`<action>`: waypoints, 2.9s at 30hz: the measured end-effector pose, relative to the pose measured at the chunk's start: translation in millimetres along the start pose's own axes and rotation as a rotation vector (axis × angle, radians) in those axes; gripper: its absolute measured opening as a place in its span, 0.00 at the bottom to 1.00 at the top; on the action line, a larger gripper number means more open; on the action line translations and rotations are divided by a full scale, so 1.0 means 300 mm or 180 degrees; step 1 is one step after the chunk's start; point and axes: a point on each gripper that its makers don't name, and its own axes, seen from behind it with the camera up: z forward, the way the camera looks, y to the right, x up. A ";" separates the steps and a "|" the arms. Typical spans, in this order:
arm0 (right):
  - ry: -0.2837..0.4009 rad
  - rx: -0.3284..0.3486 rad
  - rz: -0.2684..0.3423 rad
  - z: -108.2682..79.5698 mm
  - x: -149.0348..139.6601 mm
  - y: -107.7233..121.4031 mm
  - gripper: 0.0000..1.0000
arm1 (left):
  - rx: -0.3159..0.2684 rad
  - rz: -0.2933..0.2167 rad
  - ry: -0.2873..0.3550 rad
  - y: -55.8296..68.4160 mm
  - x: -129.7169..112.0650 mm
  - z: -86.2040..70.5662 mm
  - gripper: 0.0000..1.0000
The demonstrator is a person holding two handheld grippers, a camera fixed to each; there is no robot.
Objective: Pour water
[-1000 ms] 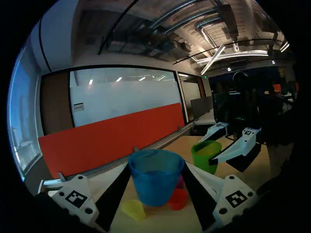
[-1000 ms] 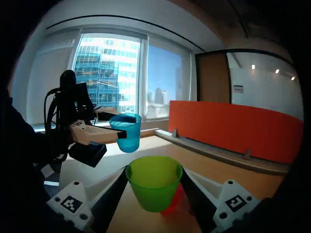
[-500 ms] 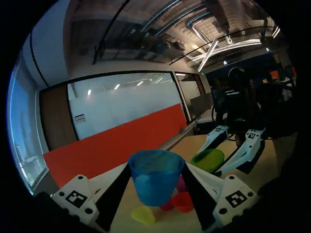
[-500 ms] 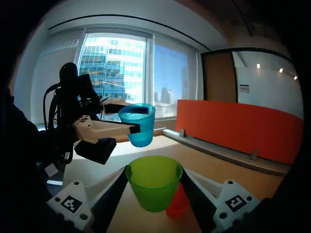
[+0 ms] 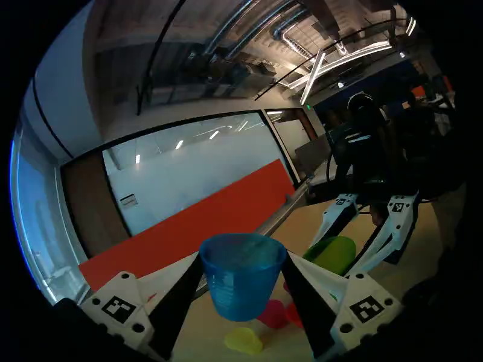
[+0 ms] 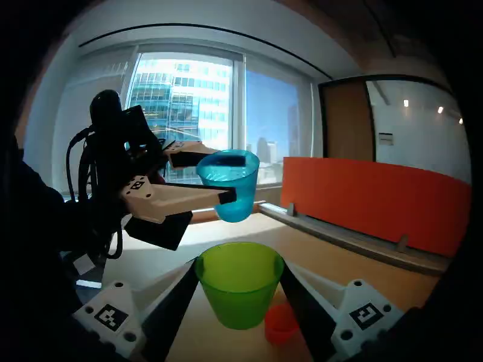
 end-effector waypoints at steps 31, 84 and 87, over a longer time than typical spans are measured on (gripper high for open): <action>0.0048 0.0113 0.0036 0.046 -0.001 -0.028 0.92 | 0.0015 0.0789 0.0022 -0.016 0.081 0.021 0.87; 0.0096 0.0112 0.0052 0.052 0.010 0.000 0.92 | 0.0030 0.1550 0.0067 -0.008 0.146 0.065 0.86; 0.0094 0.0107 0.0054 0.052 0.009 0.005 0.92 | 0.0020 0.1580 0.0078 -0.002 0.147 0.069 0.86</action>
